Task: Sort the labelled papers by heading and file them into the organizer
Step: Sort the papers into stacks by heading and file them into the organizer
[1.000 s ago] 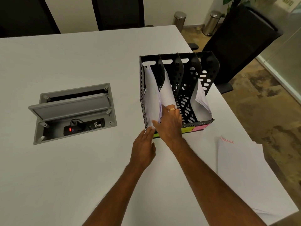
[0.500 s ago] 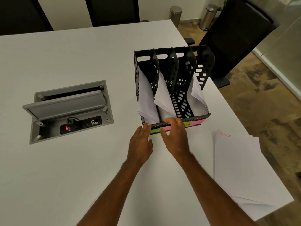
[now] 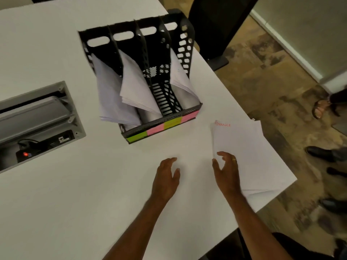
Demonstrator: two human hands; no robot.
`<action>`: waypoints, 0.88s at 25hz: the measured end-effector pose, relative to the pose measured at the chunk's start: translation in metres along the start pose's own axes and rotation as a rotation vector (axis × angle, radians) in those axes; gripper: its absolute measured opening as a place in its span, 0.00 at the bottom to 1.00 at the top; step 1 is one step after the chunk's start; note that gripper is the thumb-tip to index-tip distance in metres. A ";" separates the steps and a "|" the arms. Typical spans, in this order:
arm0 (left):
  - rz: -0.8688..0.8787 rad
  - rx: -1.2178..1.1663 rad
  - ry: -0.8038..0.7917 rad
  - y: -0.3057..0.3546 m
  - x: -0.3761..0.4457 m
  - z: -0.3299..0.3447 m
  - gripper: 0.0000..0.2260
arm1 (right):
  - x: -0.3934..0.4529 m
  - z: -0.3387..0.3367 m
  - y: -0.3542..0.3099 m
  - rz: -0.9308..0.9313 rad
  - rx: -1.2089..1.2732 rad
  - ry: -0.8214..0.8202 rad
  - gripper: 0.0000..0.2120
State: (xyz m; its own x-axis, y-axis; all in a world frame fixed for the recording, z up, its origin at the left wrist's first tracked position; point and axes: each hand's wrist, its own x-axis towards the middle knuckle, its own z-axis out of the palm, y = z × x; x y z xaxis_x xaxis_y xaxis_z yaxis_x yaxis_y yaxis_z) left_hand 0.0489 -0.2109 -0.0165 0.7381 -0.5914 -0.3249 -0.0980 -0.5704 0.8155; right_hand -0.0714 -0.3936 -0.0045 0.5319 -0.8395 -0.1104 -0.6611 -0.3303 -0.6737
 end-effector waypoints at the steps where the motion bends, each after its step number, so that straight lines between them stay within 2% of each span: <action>1: -0.046 -0.043 -0.057 0.007 0.004 0.014 0.18 | 0.008 -0.011 0.012 0.039 0.000 0.020 0.14; 4: -0.159 -0.084 -0.202 0.035 0.024 0.058 0.19 | 0.033 -0.047 0.054 0.151 0.011 0.101 0.16; 9: -0.275 -0.131 -0.260 0.074 0.056 0.104 0.22 | 0.067 -0.083 0.104 0.335 -0.049 0.177 0.26; 13: -0.525 -0.466 -0.302 0.093 0.080 0.126 0.24 | 0.096 -0.099 0.135 0.505 -0.150 0.116 0.39; 16: -0.622 -0.602 -0.307 0.106 0.090 0.139 0.25 | 0.107 -0.102 0.150 0.509 -0.284 0.021 0.41; 19: -0.637 -0.517 -0.289 0.117 0.093 0.149 0.30 | 0.111 -0.098 0.148 0.460 -0.248 -0.097 0.40; 22: -0.626 -0.273 -0.199 0.113 0.094 0.153 0.31 | 0.104 -0.086 0.138 0.491 -0.092 -0.221 0.40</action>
State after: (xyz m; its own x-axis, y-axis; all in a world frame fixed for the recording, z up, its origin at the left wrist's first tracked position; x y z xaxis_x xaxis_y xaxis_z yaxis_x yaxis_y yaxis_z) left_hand 0.0047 -0.4181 -0.0285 0.4624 -0.3070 -0.8318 0.4943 -0.6896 0.5293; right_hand -0.1526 -0.5636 -0.0456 0.2408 -0.7972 -0.5537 -0.8981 0.0333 -0.4385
